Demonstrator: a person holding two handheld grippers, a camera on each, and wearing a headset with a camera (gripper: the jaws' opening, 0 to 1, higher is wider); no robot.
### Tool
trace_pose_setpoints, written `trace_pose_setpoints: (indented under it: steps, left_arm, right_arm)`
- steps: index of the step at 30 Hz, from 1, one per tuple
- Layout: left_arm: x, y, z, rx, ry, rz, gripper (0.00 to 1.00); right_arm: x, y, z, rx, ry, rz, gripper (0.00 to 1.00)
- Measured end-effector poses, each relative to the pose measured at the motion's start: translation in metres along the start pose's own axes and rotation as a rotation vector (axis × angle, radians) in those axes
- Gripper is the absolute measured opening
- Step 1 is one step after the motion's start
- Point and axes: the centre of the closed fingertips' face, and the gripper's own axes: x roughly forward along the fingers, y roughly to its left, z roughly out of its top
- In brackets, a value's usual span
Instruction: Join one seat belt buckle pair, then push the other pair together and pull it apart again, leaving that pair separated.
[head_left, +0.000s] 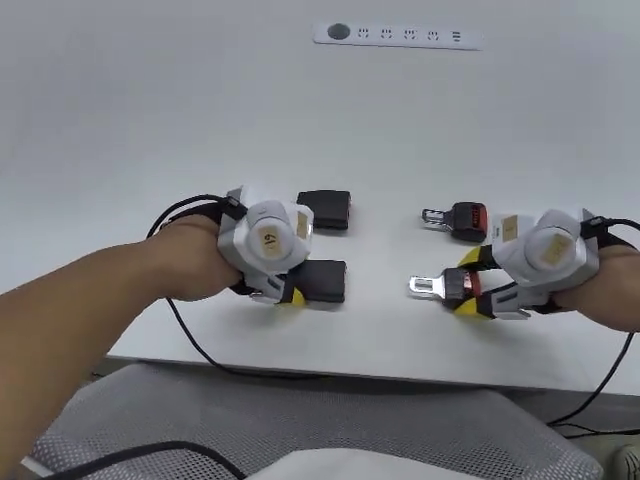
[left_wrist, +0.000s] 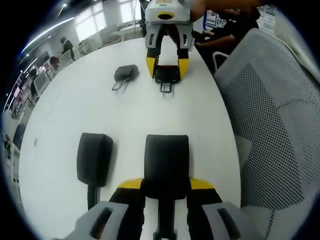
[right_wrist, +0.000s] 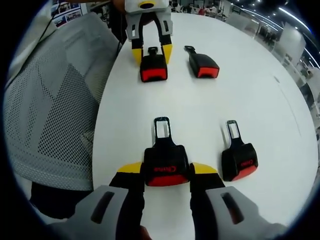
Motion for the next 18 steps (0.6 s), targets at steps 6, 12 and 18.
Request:
trace_pose_setpoints:
  steps: [6,12,18]
  left_arm:
    - [0.0013,-0.0014,0.0002,0.029,0.025,-0.008,0.32]
    - [0.0016,0.0000,-0.0024,0.012,0.019,-0.020,0.32]
    - [0.0004,-0.0002,-0.0035,0.014,0.026,-0.022,0.32]
  right_arm:
    - [0.0010,-0.0013,-0.0016,-0.004,-0.050,0.004,0.34]
    - [0.0027,0.0006,0.0008,-0.005,-0.044,-0.001,0.34]
    - [0.0033,0.0007,0.0076,-0.019,-0.004,0.006,0.34]
